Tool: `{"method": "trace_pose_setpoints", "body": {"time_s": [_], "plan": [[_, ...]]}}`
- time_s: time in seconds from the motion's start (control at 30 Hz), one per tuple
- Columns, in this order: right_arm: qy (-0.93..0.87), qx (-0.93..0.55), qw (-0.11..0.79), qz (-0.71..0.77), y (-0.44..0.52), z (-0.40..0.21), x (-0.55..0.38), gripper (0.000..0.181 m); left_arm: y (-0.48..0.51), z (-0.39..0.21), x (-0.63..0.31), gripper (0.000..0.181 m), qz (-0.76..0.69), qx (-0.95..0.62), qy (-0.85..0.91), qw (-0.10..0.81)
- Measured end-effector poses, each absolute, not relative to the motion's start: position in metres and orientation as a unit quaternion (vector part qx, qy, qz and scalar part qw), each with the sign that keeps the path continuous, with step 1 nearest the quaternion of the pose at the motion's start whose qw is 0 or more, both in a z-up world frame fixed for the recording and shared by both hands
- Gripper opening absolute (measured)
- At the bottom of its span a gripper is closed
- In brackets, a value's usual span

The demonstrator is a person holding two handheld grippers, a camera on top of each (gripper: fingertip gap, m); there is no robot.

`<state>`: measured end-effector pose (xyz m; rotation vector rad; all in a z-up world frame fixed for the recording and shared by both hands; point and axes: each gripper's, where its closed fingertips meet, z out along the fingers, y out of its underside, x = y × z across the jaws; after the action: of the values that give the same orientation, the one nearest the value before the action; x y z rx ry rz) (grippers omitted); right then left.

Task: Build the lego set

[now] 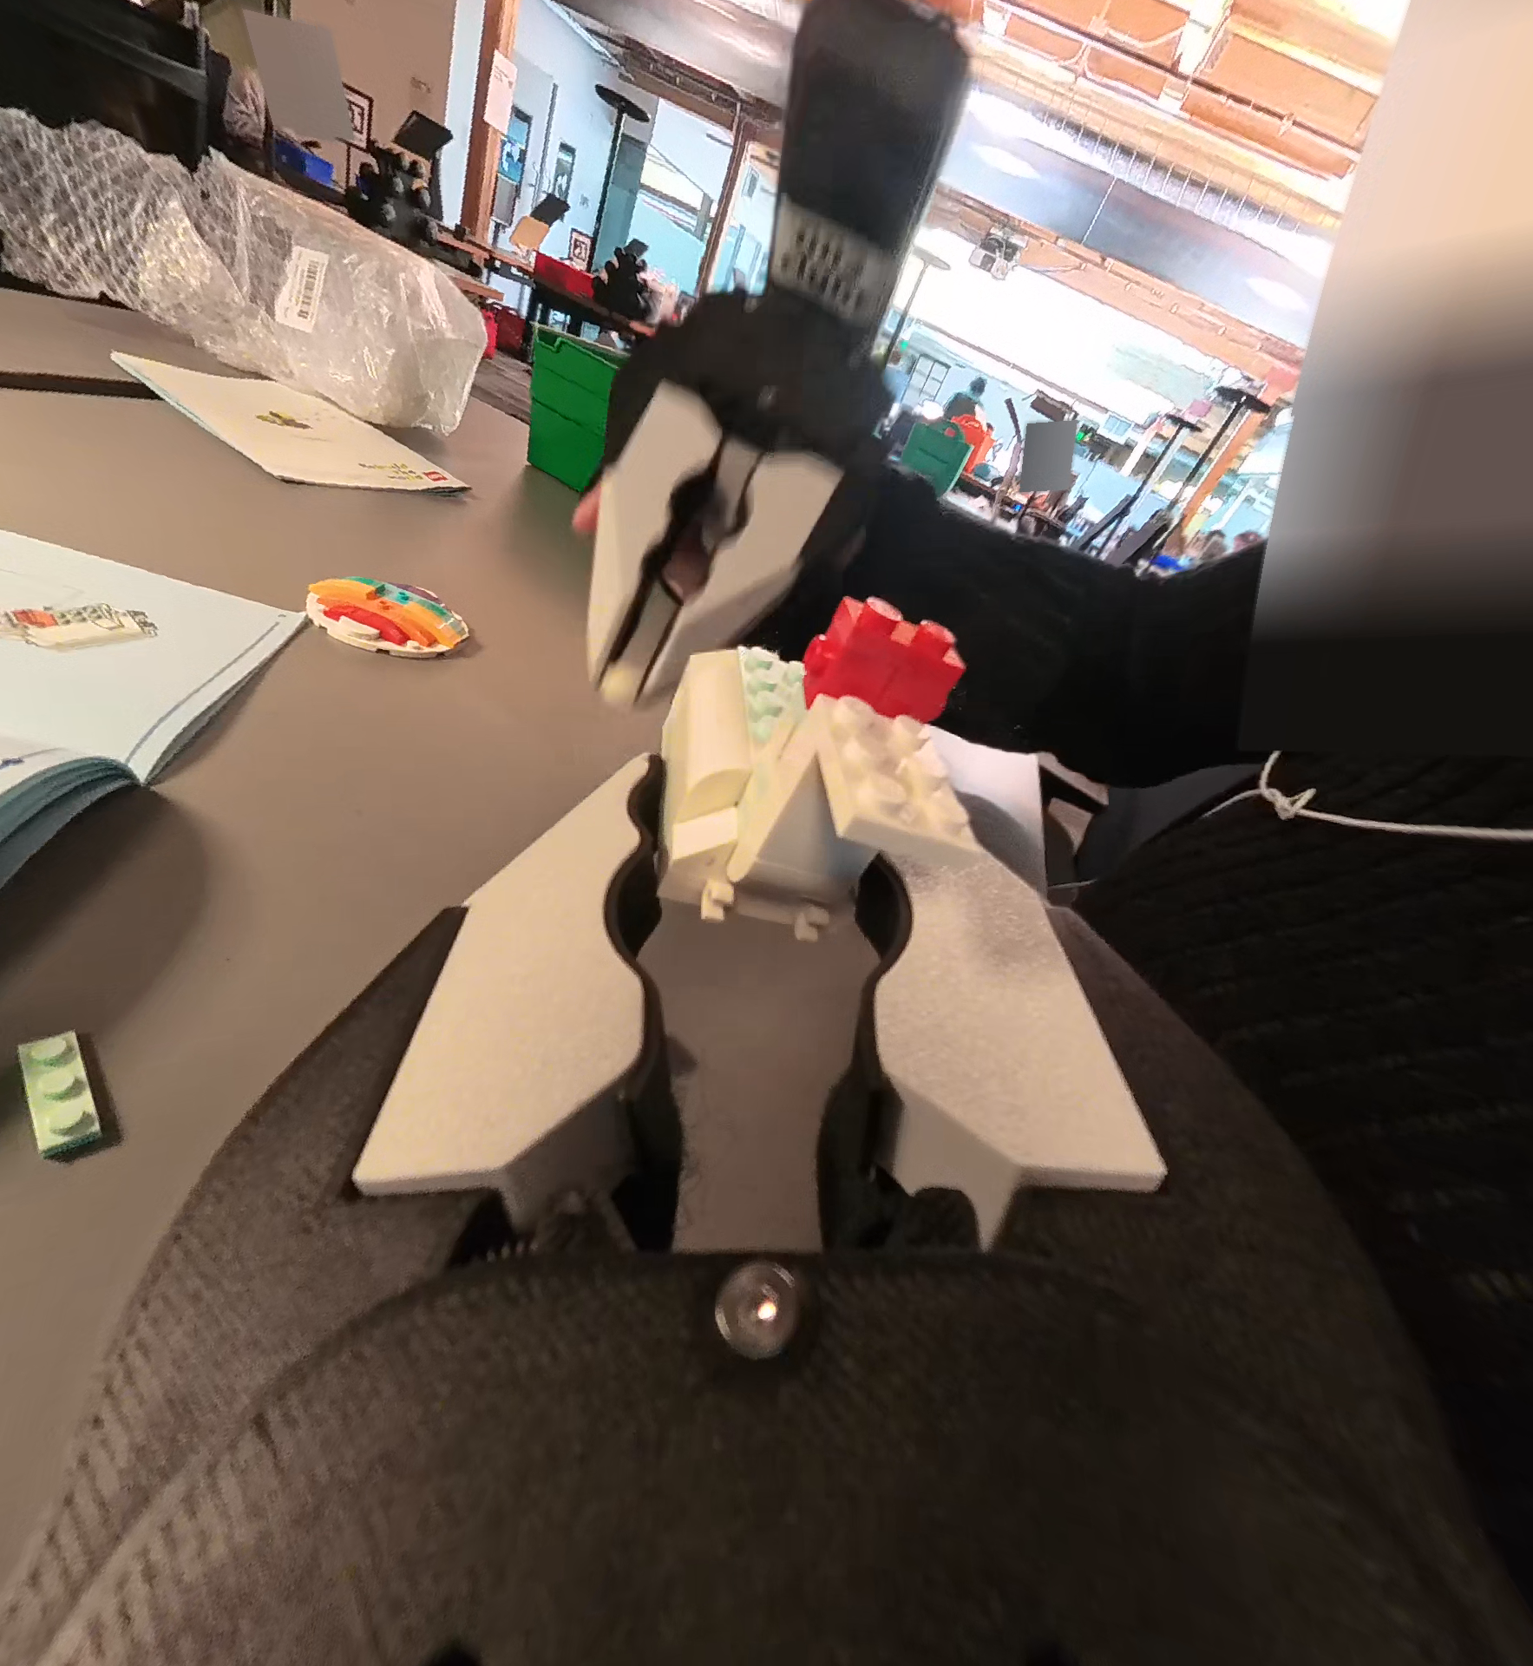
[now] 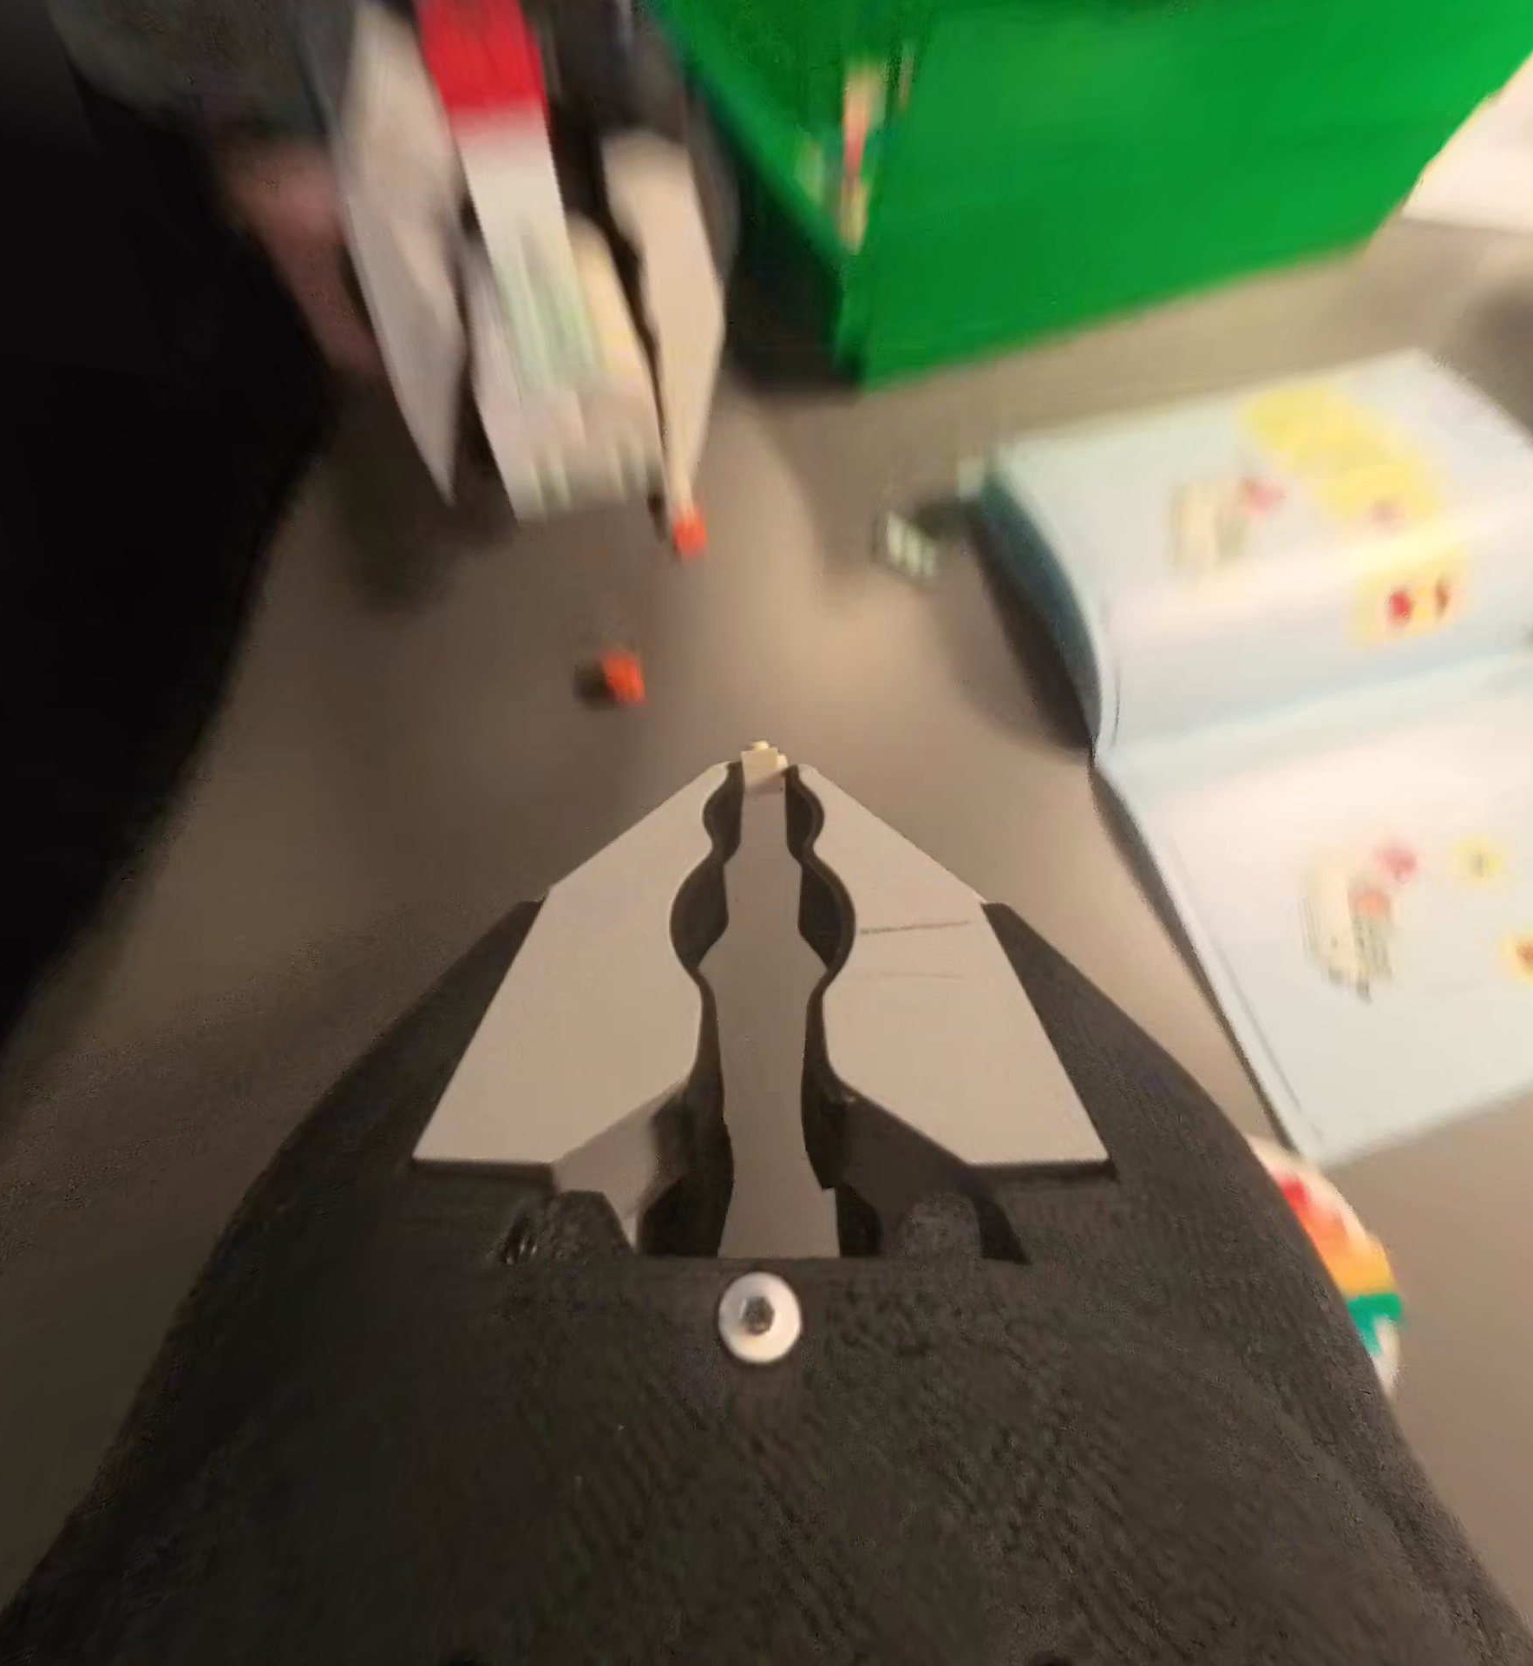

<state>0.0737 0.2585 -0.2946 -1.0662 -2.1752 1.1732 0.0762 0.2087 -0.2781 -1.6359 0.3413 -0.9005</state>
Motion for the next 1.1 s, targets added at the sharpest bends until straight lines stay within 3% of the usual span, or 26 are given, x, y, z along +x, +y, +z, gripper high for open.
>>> {"method": "trace_pose_setpoints", "body": {"time_s": [0.03,0.2,0.6,1.1], "plan": [[-0.764,-0.377,0.235,0.467,0.246,-0.276,0.066,0.007,0.209,-0.278,0.077,0.04,-0.382,-0.701,0.15,0.583],[-0.728,-0.335,0.211,0.56,0.2,-0.24,0.051,0.008,0.209,-0.28,0.079,0.039,-0.383,-0.705,0.153,0.577],[-0.751,-0.323,0.163,0.552,0.178,-0.253,0.042,0.007,0.209,-0.282,0.08,0.039,-0.381,-0.709,0.156,0.572],[-0.778,-0.311,0.166,0.519,0.183,-0.258,0.046,0.006,0.21,-0.283,0.082,0.039,-0.383,-0.713,0.16,0.565]]}}
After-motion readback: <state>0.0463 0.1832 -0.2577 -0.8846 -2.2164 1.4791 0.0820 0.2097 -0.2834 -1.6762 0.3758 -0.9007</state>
